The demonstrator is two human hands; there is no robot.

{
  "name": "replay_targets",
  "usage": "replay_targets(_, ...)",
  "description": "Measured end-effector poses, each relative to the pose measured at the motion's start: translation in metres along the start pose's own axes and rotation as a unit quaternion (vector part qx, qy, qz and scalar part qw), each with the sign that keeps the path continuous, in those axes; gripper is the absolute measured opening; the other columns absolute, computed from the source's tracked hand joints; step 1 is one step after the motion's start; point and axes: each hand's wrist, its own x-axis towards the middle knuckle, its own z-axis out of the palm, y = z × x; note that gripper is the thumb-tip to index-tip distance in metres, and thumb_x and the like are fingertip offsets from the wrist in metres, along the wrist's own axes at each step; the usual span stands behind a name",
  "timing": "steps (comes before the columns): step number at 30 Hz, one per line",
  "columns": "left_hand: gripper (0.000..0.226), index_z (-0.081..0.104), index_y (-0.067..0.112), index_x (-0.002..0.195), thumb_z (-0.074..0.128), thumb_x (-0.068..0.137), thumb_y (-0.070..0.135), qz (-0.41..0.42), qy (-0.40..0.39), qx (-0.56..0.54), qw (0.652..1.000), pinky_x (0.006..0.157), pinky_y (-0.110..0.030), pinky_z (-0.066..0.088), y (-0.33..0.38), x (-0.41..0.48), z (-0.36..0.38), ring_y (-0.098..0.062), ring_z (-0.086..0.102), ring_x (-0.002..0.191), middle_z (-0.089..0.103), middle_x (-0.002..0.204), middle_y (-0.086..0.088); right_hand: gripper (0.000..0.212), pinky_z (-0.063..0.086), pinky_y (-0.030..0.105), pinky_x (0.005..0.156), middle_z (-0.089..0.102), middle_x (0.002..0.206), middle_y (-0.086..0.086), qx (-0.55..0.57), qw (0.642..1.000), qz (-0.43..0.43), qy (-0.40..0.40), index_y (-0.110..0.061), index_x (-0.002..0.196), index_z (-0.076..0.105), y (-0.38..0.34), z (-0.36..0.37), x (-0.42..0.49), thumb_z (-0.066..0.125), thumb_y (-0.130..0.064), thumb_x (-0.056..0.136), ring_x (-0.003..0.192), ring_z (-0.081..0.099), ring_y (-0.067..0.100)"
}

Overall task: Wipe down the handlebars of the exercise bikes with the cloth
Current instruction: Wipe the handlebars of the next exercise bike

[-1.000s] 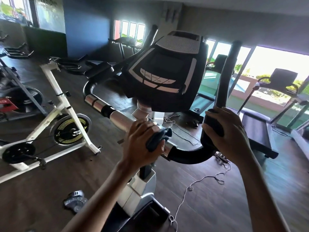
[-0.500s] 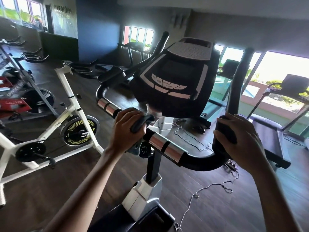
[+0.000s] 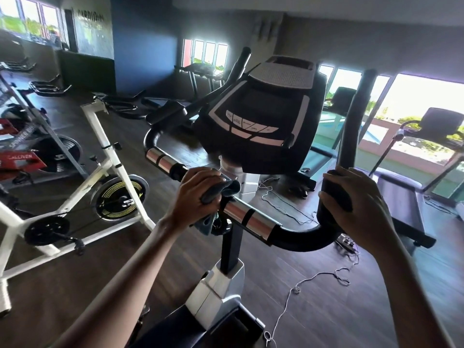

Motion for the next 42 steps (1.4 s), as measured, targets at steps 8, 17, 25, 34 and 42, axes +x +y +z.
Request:
replay_targets(8,0.031,0.07,-0.004,0.104,0.056,0.085,0.016,-0.087,0.017,-0.052,0.995,0.088,-0.047,0.052,0.011,0.011,-0.012,-0.024,0.062,0.1,0.072,0.101,-0.014,0.065,0.031,0.046,0.114,0.051,0.142,-0.005,0.012,1.0,0.012,0.005,-0.027,0.125,0.061,0.0,-0.001,-0.001,0.04,-0.065,0.078,0.139,0.034,0.017)
replay_targets(17,0.031,0.068,0.01,0.106,0.066,0.083,0.031,0.028,0.019,-0.013,0.999,0.105,-0.042,0.043,0.107,-0.01,0.037,-0.031,0.056,0.117,0.067,0.117,-0.01,0.052,0.029,0.045,0.115,0.05,0.144,-0.005,0.013,1.0,0.008,0.003,-0.029,0.126,0.061,0.002,0.001,-0.002,0.051,-0.054,0.082,0.141,0.032,0.017)
replay_targets(25,0.032,0.062,0.019,0.111,0.05,0.098,0.045,0.015,0.052,-0.018,0.998,0.096,-0.053,0.046,0.123,-0.016,0.044,-0.032,0.054,0.122,0.065,0.122,-0.005,0.049,0.029,0.042,0.114,0.056,0.138,-0.001,0.049,0.998,0.009,0.027,-0.024,0.122,0.065,0.0,0.002,-0.004,0.054,-0.049,0.082,0.138,0.036,0.019)
replay_targets(34,0.021,0.065,0.019,0.105,0.062,0.094,0.037,0.038,0.047,-0.019,0.998,0.109,-0.028,0.035,0.132,-0.008,0.043,-0.031,0.061,0.111,0.071,0.112,-0.004,0.039,0.031,0.027,0.111,0.054,0.137,0.007,0.17,0.979,0.043,0.103,-0.014,0.119,0.065,-0.012,-0.001,-0.04,0.058,-0.034,0.085,0.134,0.04,0.013)
replay_targets(42,0.022,0.066,0.017,0.105,0.075,0.086,0.023,0.102,0.031,-0.112,0.988,0.088,-0.048,0.053,0.185,-0.011,0.018,-0.035,0.065,0.104,0.073,0.107,-0.006,0.034,0.039,0.022,0.103,0.061,0.122,0.001,0.168,0.965,0.15,0.134,-0.019,0.113,0.064,0.004,-0.009,-0.173,0.053,-0.038,0.088,0.119,0.054,0.011)
